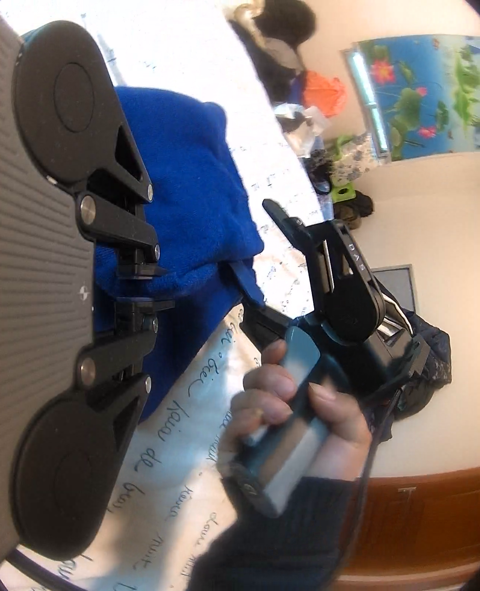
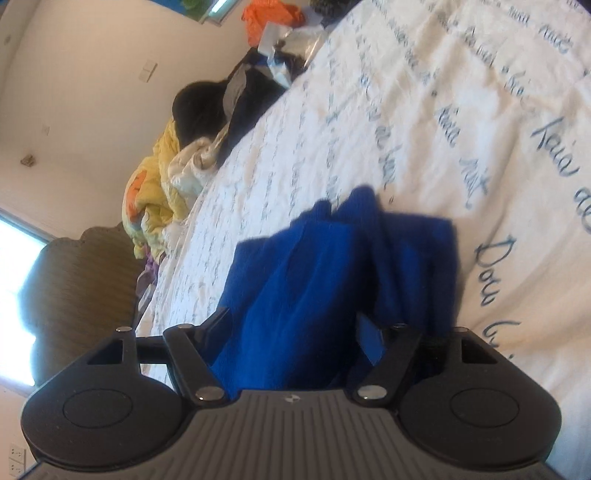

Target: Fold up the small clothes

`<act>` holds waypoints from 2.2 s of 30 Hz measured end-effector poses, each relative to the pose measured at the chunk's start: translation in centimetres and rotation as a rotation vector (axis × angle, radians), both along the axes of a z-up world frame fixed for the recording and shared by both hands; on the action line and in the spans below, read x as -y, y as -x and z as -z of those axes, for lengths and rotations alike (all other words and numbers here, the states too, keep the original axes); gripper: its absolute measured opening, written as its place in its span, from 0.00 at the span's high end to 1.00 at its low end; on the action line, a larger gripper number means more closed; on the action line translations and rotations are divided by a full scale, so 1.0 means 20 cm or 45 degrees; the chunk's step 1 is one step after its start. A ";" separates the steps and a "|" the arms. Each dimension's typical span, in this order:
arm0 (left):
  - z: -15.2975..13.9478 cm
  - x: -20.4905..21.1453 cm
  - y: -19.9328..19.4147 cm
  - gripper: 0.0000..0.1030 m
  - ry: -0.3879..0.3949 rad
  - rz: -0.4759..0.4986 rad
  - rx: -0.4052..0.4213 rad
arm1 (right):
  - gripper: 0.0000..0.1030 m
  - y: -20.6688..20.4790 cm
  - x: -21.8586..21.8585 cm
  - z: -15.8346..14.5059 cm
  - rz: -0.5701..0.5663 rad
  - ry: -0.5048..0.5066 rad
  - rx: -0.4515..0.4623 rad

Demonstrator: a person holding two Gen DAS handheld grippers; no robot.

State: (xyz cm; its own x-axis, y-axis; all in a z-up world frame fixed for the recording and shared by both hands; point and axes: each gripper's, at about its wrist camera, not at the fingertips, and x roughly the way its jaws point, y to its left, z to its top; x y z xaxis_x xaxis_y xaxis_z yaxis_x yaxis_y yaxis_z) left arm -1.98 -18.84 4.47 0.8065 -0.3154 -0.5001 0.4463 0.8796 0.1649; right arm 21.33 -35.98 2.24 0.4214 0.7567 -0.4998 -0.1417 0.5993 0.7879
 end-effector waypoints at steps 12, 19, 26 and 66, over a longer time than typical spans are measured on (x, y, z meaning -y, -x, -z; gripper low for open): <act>0.01 0.03 0.01 0.93 -0.052 0.067 0.044 | 0.63 -0.01 -0.07 0.05 -0.030 0.098 0.012; 0.02 0.09 -0.01 0.93 -0.008 0.183 -0.004 | 0.89 0.10 0.07 -0.03 0.065 0.185 0.147; 0.00 -0.12 -0.06 0.43 0.163 0.180 -0.142 | 0.56 0.19 0.17 0.01 0.190 0.128 0.129; -0.39 -1.16 -1.07 0.84 0.390 -0.470 -0.278 | 0.54 -0.10 -0.57 -0.29 0.185 0.145 0.152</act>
State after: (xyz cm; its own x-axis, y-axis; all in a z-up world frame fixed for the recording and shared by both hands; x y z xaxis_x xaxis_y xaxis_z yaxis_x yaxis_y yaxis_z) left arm 19.38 4.26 12.21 0.7788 -0.1881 -0.5985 0.0926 0.9780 -0.1869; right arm 23.35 -24.51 8.08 0.5831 0.6253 -0.5186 -0.1353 0.7043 0.6969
